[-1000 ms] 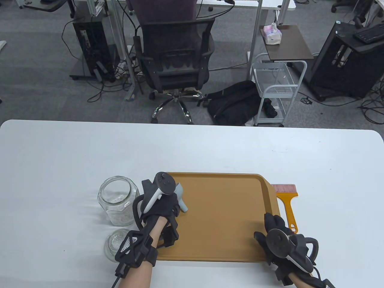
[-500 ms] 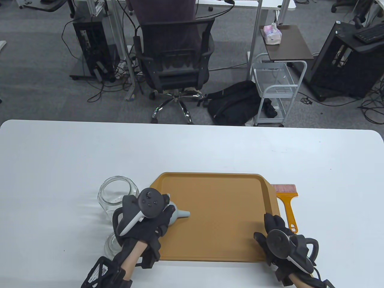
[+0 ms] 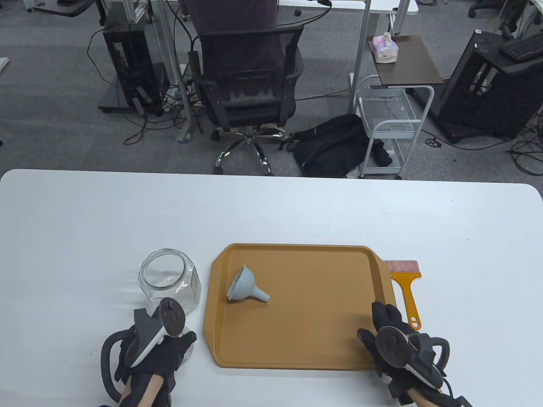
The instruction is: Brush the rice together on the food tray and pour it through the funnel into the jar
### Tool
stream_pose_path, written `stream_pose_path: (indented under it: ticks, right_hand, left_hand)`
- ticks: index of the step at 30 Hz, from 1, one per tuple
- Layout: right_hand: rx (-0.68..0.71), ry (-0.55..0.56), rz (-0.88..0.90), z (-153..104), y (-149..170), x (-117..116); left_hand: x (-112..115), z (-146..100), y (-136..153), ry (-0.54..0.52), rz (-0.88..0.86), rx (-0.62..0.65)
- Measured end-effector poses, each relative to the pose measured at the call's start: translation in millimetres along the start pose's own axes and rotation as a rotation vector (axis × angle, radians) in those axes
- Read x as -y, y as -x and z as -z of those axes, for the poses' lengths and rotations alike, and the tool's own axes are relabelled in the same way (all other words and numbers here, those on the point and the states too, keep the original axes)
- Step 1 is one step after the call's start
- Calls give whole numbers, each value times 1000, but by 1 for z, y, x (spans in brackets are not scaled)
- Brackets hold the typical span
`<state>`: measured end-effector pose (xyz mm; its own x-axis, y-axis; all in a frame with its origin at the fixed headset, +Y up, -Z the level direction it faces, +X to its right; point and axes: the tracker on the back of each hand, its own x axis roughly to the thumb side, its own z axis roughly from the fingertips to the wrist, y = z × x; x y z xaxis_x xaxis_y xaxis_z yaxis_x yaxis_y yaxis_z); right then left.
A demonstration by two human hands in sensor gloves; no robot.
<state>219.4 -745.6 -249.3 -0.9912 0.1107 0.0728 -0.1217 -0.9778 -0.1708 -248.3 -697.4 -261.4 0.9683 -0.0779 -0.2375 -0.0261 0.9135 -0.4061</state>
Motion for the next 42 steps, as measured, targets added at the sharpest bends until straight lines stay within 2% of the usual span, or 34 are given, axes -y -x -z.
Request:
stream_pose_path:
  ticks: [5,8,13,32,35,38,42]
  right_hand:
    - [-3,-1,2,0,0,0]
    - [-2,-3,1,0,0,0]
    - [3,-6,-2,0,-1,0]
    - [18,-8,-17,-1,-5,1]
    - [21,-8,-18,-1,-5,0]
    - [22,-9,-17,-1,-5,1]
    - [18,-7,-10,-1,-5,1]
  left_hand:
    - [19,14,-7,120,115,-44]
    - [24,18,-15,116,201,-65]
    - [26,22,-21,114,247,-90]
    - [23,35,-11,195,158,-76]
    - [21,37,-10,160,140,-41]
    - [19,36,-7,92,51,16]
    - [9,26,-9,74,27,55]
